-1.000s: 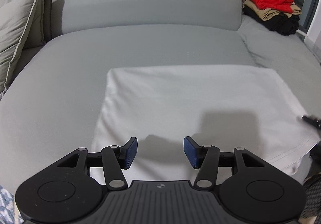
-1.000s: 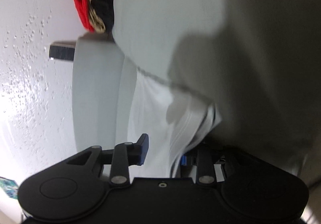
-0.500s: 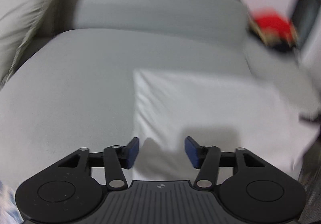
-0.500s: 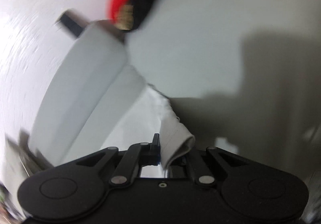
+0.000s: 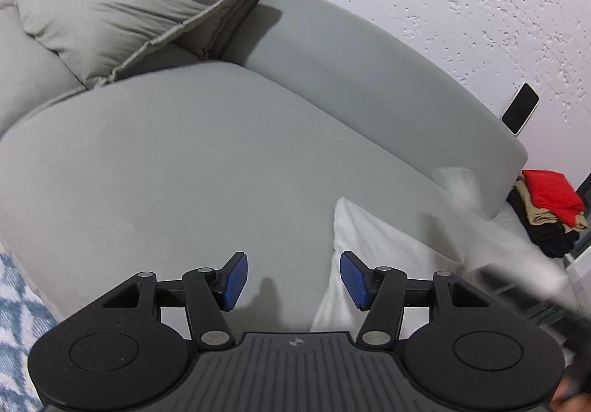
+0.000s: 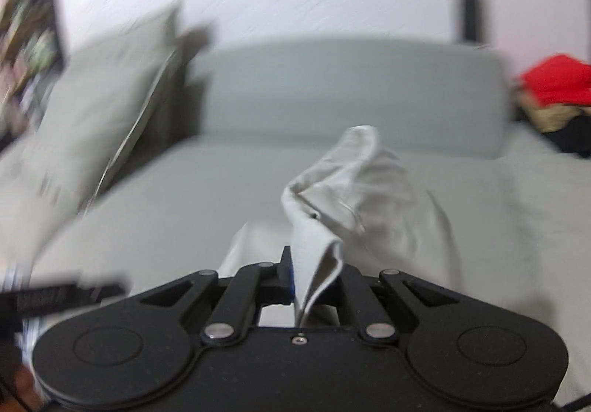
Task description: Fold clothes
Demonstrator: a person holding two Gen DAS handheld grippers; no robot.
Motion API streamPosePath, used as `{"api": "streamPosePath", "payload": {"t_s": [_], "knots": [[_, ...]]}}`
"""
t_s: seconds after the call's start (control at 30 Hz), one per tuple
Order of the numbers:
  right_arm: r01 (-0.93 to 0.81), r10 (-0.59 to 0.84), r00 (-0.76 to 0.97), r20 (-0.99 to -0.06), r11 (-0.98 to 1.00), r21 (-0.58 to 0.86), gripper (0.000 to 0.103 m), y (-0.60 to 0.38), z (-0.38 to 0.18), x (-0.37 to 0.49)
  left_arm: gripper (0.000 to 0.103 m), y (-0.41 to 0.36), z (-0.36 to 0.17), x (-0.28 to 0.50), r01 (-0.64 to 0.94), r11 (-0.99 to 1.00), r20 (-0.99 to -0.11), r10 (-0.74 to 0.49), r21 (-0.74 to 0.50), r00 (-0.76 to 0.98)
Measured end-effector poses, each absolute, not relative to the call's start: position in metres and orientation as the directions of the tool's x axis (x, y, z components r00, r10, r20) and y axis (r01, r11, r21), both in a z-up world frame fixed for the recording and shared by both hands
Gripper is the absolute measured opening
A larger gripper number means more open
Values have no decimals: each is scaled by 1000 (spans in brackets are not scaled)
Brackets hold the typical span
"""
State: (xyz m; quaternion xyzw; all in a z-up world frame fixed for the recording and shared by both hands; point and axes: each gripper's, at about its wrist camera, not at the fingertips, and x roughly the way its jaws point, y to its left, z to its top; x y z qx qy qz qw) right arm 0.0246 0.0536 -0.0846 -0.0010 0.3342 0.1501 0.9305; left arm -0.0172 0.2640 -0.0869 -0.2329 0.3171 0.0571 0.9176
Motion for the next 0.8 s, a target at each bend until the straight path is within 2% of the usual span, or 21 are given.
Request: {"api": "streamPosePath", "payload": {"t_s": [0.07,0.13,0.23,0.4,0.6,0.77,0.8], "knots": [[-316,291,641,-710,943,102,4,74,-110,34,54,265,-87,-18,-248,882,-604,-51,-401,795],[-316,295,588,-753,941,121,4,82,-127,39,54,270,-89,-18,-252,873,-606,-61,-417,793],[-291,301,591,-748,945,151,4,77,-125,39,54,277,-92,-17,-263,853,-599,-71,-451,798],[-229,342,639,-689,940,254,4,61,-90,24,54,281,-92,-13,-290,827,-595,-66,-481,801],[-249,352,621,-700,936,250,4,76,-87,29,54,280,-91,-15,-288,840,-587,-44,-459,808],[-371,410,554,-724,901,227,6,95,-101,16,54,288,-91,-19,-308,821,-575,-30,-480,818],[-417,433,527,-731,881,222,11,95,-102,11,54,289,-91,-19,-312,818,-574,-27,-483,818]]}}
